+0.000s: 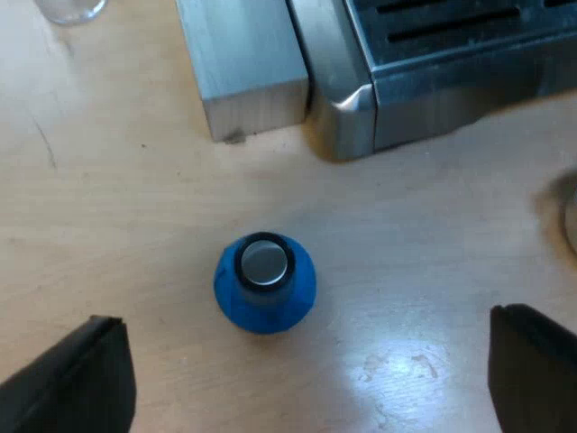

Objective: Grind coffee beans and then tamp

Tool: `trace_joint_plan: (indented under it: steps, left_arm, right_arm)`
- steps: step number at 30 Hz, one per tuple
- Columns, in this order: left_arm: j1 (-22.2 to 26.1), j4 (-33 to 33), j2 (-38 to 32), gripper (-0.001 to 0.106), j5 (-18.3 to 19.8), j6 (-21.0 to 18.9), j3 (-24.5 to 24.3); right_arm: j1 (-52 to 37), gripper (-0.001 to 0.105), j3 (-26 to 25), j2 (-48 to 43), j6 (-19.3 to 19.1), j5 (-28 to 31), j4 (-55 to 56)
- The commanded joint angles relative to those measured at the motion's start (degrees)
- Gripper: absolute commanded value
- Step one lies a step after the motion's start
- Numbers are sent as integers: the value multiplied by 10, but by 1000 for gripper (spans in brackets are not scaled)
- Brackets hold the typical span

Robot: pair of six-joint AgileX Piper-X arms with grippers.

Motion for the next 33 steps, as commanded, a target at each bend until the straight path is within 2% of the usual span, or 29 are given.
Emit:
trace_joint_plan:
  steps: [1,15,20,22,33]
  left_arm:
    - [-3,-16,25,80,-4,3,-2]
    - [-3,-67,149,80,-6,10,-2]
    - [-3,-71,195,80,-30,17,-2]
    - [-3,-77,215,80,-30,28,-2]
    - [-3,-121,300,80,-30,31,-2]
  right_arm:
    - [2,71,-1,-2,-7,-4,-8]
    - [2,71,-1,-2,-7,-3,-8]
    - [2,71,-1,-2,-7,-3,-8]
    - [2,71,-1,-2,-7,-3,-8]
    - [2,71,-1,-2,-7,-3,-8]
